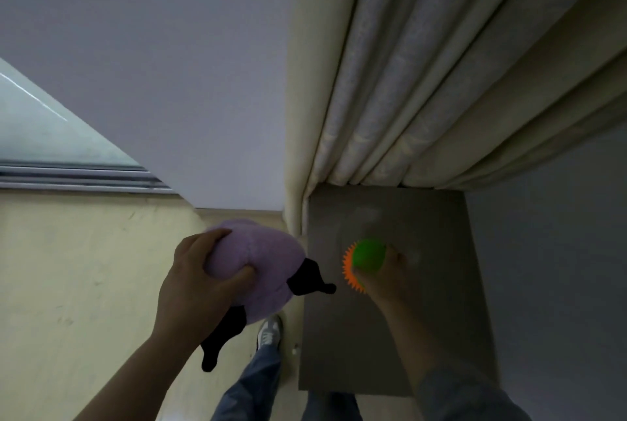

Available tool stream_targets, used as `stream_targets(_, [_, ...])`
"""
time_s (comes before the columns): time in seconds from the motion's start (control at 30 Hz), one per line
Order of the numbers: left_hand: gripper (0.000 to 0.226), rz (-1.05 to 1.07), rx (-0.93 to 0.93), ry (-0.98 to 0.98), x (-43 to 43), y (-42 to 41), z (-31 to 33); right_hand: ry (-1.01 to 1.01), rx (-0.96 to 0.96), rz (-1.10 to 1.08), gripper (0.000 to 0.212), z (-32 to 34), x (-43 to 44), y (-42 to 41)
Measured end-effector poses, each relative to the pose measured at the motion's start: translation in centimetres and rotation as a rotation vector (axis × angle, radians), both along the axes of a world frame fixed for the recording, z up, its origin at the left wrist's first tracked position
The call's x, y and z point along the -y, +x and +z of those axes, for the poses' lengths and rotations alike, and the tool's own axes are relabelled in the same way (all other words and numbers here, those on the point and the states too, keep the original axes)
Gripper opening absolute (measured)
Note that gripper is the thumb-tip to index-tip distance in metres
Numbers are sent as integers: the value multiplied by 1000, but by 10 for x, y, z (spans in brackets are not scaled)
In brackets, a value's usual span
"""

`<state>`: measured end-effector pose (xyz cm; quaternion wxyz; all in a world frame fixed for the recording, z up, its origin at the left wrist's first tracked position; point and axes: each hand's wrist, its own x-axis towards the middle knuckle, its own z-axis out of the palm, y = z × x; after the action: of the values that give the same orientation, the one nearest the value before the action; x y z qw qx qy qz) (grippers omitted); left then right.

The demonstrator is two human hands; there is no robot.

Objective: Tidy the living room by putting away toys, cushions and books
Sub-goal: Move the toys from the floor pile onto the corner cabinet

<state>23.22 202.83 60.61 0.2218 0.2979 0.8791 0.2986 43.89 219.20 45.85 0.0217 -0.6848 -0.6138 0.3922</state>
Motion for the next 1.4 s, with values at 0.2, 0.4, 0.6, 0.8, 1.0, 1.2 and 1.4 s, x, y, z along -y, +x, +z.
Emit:
stream_targets(0.2, [74,9,-37,-3,-9,7,3,9,59,54,82,-13,-1,2])
stream_targets(0.4, [82,2,-54,-10,-14,19,1,-29,30,101,104,-17,-2,17])
stream_targets(0.6, [78,-32,-27,4,-30,39,5,-20,-84,83,103,2,3,35])
stream_targets(0.8, [81,-120,-19,47,-56,72,20,101,-221,-58,80,44,9,82])
stream_targets(1.0, [80,-254,-5,76,-87,117,30,-14,-409,-267,66,89,29,151])
stream_targets(1.2, [70,-476,43,87,-121,175,19,21,-300,-474,64,96,53,222])
stream_targets(1.4, [74,-639,162,83,-153,245,-3,15,-348,-670,66,95,82,273])
